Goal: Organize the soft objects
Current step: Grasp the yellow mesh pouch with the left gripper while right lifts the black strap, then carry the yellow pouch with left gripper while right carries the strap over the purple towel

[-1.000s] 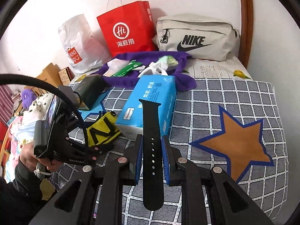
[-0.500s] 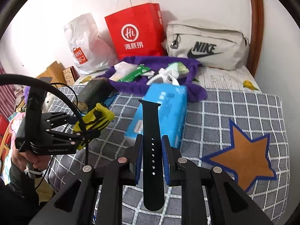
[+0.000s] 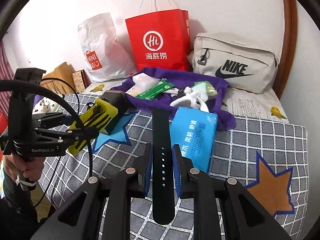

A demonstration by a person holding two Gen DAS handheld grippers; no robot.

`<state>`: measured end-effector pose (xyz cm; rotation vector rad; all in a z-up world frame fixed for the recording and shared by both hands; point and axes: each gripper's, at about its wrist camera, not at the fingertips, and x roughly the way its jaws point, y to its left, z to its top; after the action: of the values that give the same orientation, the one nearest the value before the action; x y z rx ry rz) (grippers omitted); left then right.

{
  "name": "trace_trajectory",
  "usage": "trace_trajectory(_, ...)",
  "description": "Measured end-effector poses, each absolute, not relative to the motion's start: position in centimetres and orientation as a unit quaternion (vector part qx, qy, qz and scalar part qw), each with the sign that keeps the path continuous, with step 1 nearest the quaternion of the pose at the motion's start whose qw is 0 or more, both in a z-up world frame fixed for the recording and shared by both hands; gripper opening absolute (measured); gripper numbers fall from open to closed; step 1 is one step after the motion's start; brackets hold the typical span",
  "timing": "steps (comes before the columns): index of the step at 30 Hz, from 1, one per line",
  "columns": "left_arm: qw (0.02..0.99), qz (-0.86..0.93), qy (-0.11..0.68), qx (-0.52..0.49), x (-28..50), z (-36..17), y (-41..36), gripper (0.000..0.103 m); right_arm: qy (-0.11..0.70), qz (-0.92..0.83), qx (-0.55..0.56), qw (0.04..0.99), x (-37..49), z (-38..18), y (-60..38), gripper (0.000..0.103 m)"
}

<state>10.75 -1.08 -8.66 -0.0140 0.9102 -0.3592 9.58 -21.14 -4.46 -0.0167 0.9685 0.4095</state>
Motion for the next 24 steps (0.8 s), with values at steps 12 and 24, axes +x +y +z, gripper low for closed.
trace_trajectory(12,0.893,-0.172,0.415,-0.028,12.3,-6.5,0.9,0.054,0.467,0.211,-0.01,0.859,12.0,-4.5,-19.2,0.019)
trace_trajectory(24,0.903,-0.156,0.397,-0.042,14.8,-5.0,3.5,0.054,0.443,0.207,-0.027,0.872,15.1,-2.5,-17.4,0.019)
